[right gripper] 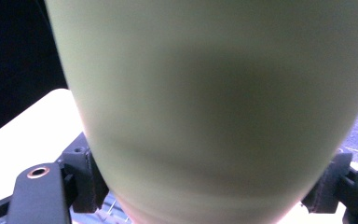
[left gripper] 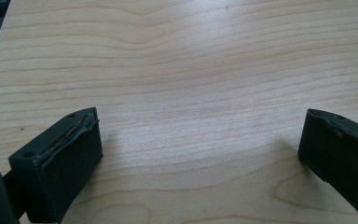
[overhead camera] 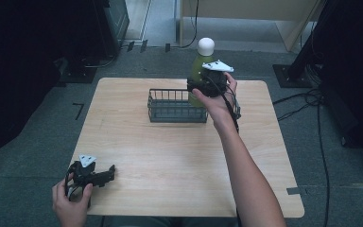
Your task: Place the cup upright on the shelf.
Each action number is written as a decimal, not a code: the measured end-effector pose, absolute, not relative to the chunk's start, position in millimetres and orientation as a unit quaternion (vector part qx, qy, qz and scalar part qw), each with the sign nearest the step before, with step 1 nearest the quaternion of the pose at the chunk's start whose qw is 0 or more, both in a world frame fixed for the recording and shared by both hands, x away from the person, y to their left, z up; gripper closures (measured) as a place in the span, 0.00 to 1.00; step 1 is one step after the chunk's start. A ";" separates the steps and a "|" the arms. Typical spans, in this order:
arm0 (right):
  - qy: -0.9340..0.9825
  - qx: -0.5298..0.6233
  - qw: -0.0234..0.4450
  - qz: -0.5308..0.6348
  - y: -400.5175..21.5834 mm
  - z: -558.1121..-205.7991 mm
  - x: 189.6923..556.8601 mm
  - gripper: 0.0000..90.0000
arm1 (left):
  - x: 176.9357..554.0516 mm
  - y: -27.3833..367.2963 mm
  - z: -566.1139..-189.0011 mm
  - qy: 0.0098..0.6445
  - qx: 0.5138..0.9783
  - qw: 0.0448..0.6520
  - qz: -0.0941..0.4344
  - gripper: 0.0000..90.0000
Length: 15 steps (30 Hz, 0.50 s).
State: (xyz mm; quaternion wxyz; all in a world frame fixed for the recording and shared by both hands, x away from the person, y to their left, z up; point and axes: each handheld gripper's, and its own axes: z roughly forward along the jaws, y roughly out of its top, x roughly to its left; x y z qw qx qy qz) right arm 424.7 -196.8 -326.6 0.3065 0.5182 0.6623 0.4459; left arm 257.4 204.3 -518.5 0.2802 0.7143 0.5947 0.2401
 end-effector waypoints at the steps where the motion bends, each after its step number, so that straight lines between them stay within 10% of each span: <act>1: 0.663 0.517 0.308 0.445 -196.4 -327.6 427.1 0.22 | 257.4 204.3 -518.5 0.595 0.714 0.280 0.240 0.00; 15: 0.656 0.543 0.311 0.421 -191.3 -351.6 453.7 0.22 | 257.4 204.3 -518.5 0.594 0.715 0.280 0.240 0.00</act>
